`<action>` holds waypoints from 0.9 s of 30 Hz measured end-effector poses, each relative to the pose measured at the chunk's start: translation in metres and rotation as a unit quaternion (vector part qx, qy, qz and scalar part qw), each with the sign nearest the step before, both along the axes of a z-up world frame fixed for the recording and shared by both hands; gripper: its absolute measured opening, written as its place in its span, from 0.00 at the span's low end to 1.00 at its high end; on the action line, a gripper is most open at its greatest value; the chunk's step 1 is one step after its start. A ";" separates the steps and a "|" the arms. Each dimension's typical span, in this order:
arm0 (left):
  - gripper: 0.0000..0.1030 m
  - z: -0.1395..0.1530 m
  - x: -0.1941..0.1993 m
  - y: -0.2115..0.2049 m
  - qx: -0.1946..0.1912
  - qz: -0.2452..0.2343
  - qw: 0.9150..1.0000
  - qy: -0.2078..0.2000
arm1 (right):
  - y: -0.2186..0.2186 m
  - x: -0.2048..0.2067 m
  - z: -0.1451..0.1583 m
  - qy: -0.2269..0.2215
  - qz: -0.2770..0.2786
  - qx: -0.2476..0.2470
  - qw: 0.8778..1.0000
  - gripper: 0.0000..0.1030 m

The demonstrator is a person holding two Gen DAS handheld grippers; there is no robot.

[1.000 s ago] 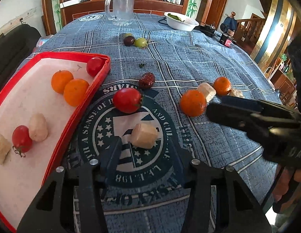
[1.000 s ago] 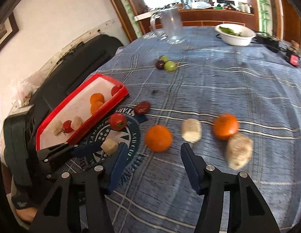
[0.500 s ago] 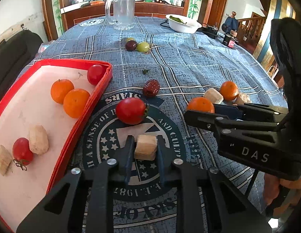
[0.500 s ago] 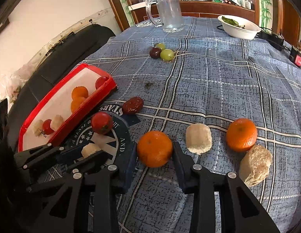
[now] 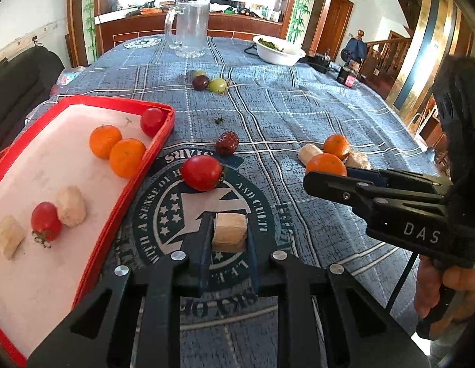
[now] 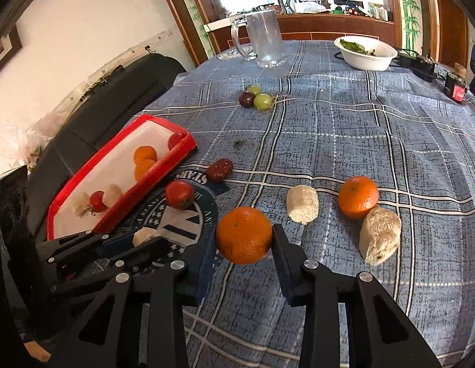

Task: Organize fruits
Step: 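Grasp a small cream cube with the left tool while the right tool grasps a mandarin orange, then carry the cube into the tray and open the left tool while the right tool places the orange there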

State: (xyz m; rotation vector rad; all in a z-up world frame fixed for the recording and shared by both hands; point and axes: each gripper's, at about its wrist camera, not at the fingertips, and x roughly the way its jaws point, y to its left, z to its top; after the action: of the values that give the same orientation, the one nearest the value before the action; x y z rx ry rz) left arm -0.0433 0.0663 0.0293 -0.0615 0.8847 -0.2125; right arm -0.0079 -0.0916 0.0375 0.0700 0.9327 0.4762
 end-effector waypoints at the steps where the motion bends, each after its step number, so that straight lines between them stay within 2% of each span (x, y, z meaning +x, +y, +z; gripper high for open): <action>1: 0.17 0.002 -0.003 0.002 -0.002 0.001 1.000 -0.002 | 0.001 -0.002 0.001 -0.001 0.001 0.001 1.000 0.36; 15: 0.17 0.028 -0.043 0.062 -0.023 0.067 0.997 -0.035 | 0.019 -0.024 0.017 -0.021 0.021 0.004 1.000 0.36; 27: 0.18 0.040 -0.062 0.120 -0.014 0.138 0.989 -0.053 | 0.046 -0.033 0.027 -0.038 0.064 0.004 0.997 0.36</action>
State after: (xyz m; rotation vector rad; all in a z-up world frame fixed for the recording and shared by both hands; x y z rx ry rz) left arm -0.1055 0.1867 0.0694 -0.1963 0.7574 0.0296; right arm -0.0410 -0.0458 0.0640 -0.0017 0.8636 0.5968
